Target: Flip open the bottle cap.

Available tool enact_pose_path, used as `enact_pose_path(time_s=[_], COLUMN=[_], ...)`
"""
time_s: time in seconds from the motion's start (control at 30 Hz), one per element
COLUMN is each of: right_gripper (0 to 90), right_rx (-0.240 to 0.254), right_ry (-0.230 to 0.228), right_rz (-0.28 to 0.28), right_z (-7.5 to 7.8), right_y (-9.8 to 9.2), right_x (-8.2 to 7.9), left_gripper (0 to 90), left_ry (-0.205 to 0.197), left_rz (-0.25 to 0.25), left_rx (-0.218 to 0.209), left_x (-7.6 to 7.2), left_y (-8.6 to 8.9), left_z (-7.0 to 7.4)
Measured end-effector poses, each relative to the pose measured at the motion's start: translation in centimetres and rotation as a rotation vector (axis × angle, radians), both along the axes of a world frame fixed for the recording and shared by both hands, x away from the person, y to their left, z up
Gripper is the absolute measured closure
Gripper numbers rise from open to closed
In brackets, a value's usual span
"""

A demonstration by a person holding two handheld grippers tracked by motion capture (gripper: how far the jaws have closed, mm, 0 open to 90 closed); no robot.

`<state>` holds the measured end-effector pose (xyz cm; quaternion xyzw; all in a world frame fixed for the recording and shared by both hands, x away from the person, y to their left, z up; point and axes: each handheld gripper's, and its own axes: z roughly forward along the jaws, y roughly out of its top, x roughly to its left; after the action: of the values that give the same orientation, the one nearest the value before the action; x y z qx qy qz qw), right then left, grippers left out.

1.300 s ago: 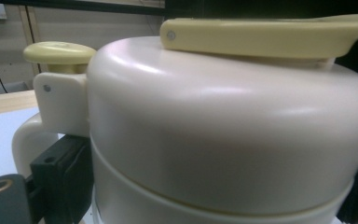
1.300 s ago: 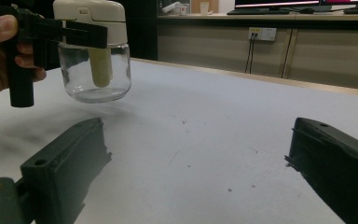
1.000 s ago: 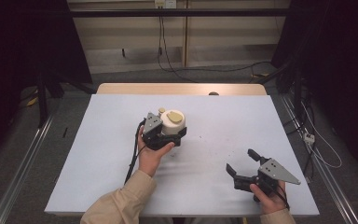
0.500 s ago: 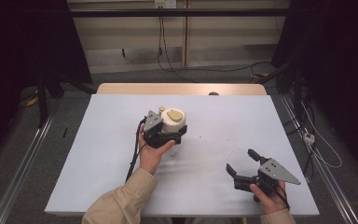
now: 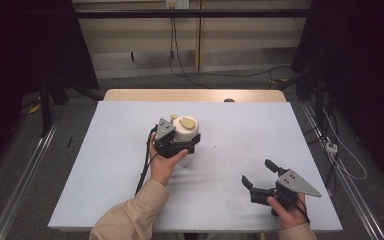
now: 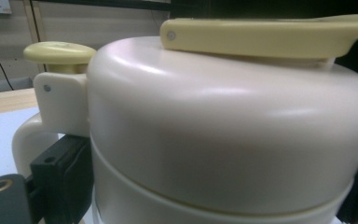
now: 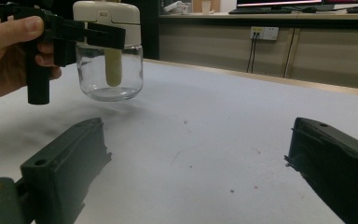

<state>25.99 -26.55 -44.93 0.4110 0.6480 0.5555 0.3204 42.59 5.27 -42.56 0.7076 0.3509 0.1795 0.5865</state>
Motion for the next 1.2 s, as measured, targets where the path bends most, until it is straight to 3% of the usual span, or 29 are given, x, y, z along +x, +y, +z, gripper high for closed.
enact_pose_path(time_s=[1.2], right_gripper=[3.5], right_rx=[0.001], right_ry=[0.0], right_rz=[0.0], right_z=[0.0], right_y=[0.0], right_x=[0.0], left_gripper=[6.5], left_ry=[0.013], left_rz=[0.023], left_rx=[0.014], left_x=[0.8], left_y=[-1.0], left_z=[-1.2])
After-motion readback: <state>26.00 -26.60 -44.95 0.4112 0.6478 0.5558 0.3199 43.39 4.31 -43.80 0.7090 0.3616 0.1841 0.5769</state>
